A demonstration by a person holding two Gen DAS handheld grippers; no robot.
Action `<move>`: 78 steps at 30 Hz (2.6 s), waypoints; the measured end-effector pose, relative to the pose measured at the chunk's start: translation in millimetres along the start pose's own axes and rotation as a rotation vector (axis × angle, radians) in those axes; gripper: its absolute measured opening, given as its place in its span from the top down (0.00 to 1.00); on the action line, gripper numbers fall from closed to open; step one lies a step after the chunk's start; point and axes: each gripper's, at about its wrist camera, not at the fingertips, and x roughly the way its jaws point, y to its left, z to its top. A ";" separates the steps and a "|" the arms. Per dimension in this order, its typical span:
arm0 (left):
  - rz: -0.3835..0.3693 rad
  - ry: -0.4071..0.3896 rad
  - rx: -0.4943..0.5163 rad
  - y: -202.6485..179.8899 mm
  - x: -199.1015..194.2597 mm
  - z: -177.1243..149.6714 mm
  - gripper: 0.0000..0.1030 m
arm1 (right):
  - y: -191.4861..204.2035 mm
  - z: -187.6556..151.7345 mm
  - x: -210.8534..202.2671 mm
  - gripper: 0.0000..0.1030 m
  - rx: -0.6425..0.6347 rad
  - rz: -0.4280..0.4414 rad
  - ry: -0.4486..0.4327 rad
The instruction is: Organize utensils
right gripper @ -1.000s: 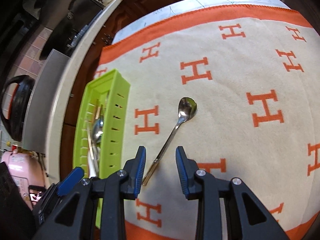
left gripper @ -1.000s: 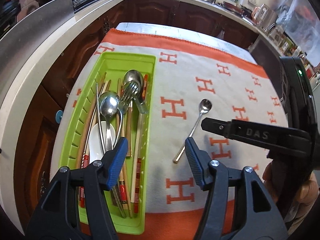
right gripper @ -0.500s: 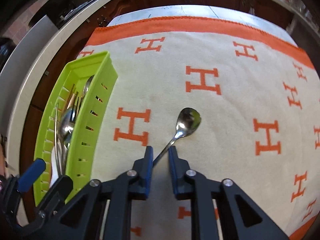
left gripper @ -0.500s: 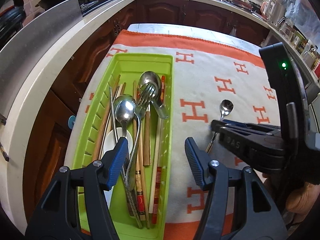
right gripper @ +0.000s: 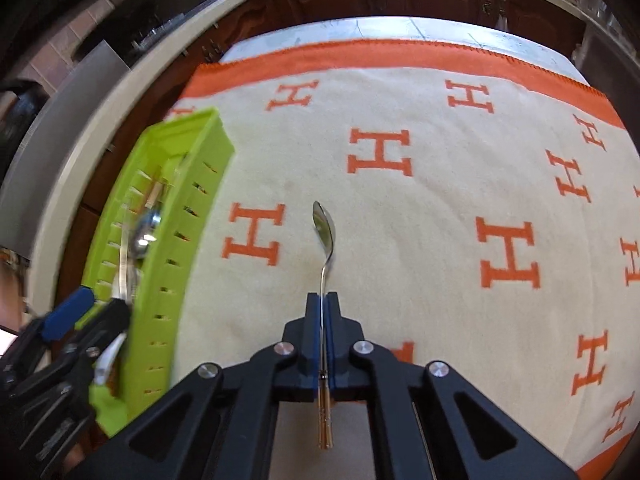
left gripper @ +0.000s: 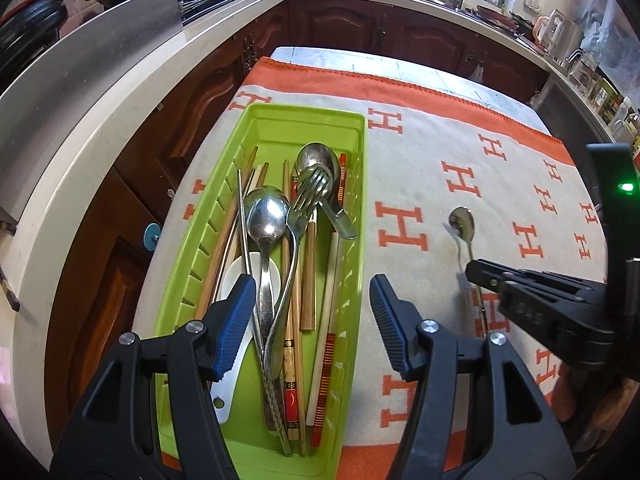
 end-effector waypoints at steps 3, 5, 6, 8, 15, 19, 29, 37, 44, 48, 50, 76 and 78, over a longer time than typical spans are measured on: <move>0.004 -0.005 -0.013 2.9 -3.7 -0.3 0.46 | 0.2 -0.4 -12.3 0.98 0.033 0.090 -0.004; 0.006 -0.005 -0.022 6.0 -6.7 0.0 0.46 | 5.4 2.1 -21.5 0.98 0.047 0.156 -0.013; 0.012 -0.011 -0.027 8.7 -9.7 1.1 0.46 | 8.9 3.5 -26.3 0.98 0.050 0.189 -0.016; 0.030 -0.024 -0.035 14.2 -16.3 3.3 0.46 | 16.9 7.7 -34.5 0.98 0.061 0.251 -0.017; 0.103 -0.080 -0.100 43.9 -42.6 17.4 0.46 | 60.2 28.6 -46.4 0.98 0.047 0.371 -0.029; 0.158 -0.106 -0.138 61.9 -52.1 24.2 0.46 | 81.5 35.5 -43.9 0.98 0.051 0.392 -0.037; 0.157 -0.127 -0.177 78.5 -56.7 22.9 0.45 | 106.9 39.1 -9.3 0.94 0.053 0.362 0.028; 0.132 -0.107 -0.162 69.8 -54.5 18.2 0.45 | 96.6 29.8 -15.4 0.94 0.043 0.363 0.028; 0.093 -0.074 -0.156 59.3 -59.1 15.7 0.43 | 75.0 16.4 -42.2 0.94 0.001 0.321 -0.048; 0.083 -0.062 -0.140 47.4 -64.4 13.0 0.42 | 56.4 5.7 -63.1 0.88 -0.029 0.271 -0.113; 0.072 -0.063 -0.121 39.1 -67.6 10.8 0.40 | 45.9 0.7 -74.0 0.81 -0.039 0.245 -0.148; 0.006 -0.131 0.153 -104.1 -127.8 -35.9 0.21 | -32.5 -75.7 -182.4 0.51 -0.039 -0.015 -0.406; 0.024 -0.163 0.139 -99.0 -135.7 -33.9 0.21 | -28.7 -76.7 -184.9 0.51 -0.051 -0.016 -0.421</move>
